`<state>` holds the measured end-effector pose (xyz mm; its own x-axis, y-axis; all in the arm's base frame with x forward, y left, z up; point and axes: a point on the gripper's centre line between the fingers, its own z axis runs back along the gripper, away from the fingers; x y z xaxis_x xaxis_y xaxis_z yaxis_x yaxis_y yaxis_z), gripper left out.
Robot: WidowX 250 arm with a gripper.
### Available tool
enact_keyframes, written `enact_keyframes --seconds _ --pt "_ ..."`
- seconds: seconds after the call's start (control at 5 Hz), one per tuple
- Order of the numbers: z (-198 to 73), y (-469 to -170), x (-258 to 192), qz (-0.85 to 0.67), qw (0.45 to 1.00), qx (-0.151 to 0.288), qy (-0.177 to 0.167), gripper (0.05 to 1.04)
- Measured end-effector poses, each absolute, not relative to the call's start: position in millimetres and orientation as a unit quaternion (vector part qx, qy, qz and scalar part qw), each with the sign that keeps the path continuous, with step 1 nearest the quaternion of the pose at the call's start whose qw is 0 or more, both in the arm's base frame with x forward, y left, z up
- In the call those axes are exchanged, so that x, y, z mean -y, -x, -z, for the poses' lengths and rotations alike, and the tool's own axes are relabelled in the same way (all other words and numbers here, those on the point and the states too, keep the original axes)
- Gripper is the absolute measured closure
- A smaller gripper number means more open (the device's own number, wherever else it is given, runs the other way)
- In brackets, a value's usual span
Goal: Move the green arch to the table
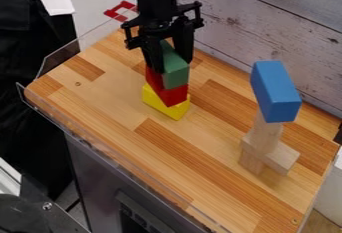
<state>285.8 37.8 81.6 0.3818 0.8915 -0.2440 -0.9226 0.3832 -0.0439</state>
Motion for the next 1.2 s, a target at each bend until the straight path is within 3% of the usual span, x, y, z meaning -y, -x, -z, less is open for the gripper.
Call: enact_keyframes --seconds 0.6,1.2 --pt "-97.3 -320.6 -43.2 -0.528 0.843 -0.070 0.079 0.520" --pt "-71.4 -339.8 -40.2 -0.562 0.817 -0.075 0.102 0.520"
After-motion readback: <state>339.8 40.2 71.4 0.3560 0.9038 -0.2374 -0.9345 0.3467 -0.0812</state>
